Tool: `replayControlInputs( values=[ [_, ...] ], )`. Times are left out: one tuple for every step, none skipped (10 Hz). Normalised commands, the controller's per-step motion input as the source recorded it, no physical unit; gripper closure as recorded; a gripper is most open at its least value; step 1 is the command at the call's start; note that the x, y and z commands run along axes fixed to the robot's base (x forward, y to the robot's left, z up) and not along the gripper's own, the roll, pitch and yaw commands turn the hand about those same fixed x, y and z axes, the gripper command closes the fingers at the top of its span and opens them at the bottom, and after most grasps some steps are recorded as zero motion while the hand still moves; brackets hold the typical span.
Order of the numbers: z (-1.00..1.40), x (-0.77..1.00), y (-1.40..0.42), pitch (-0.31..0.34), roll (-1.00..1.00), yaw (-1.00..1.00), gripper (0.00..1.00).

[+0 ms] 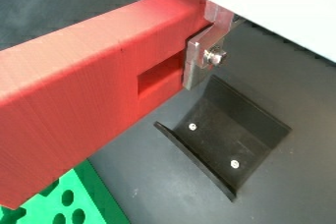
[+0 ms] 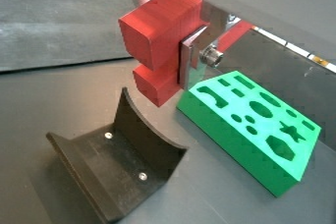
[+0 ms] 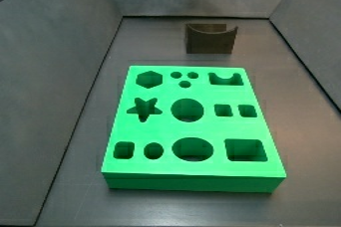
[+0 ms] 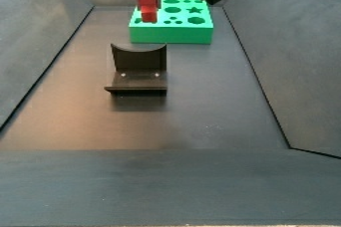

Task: Pick up the double-square object. Move up. Place the double-square object on the fixture. Regrasp the double-square object. Move to above the board. Insert the double-square object.
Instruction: Place the double-square object on the fixture.

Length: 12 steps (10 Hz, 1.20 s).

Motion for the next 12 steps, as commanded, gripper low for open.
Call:
replayControlInputs(
  values=[
    [-0.01, 0.39, 0.03, 0.083, -0.16, -0.03, 1.00],
    [-0.01, 0.35, 0.03, 0.088, -0.16, -0.03, 1.00],
    [0.00, 0.29, 0.03, 0.098, -0.15, -0.03, 1.00],
    [-0.01, 0.22, 0.03, 0.110, -0.15, -0.03, 1.00],
    [-1.00, 0.13, 0.06, 0.096, -1.00, -0.12, 1.00],
    [-1.00, 0.12, 0.06, 0.093, -1.00, -0.13, 1.00],
    [-1.00, 0.13, 0.08, 0.101, -1.00, -0.15, 1.00],
    [-1.00, 0.14, 0.08, 0.110, -1.00, -0.15, 1.00],
    [-1.00, 0.15, 0.08, 0.115, -1.00, -0.17, 1.00],
    [-1.00, 0.15, 0.09, 0.113, -0.98, -0.19, 1.00],
    [-1.00, 0.17, 0.10, 0.082, -0.77, -0.18, 1.00],
    [-1.00, 0.17, 0.10, 0.069, -0.67, -0.17, 1.00]
  ],
)
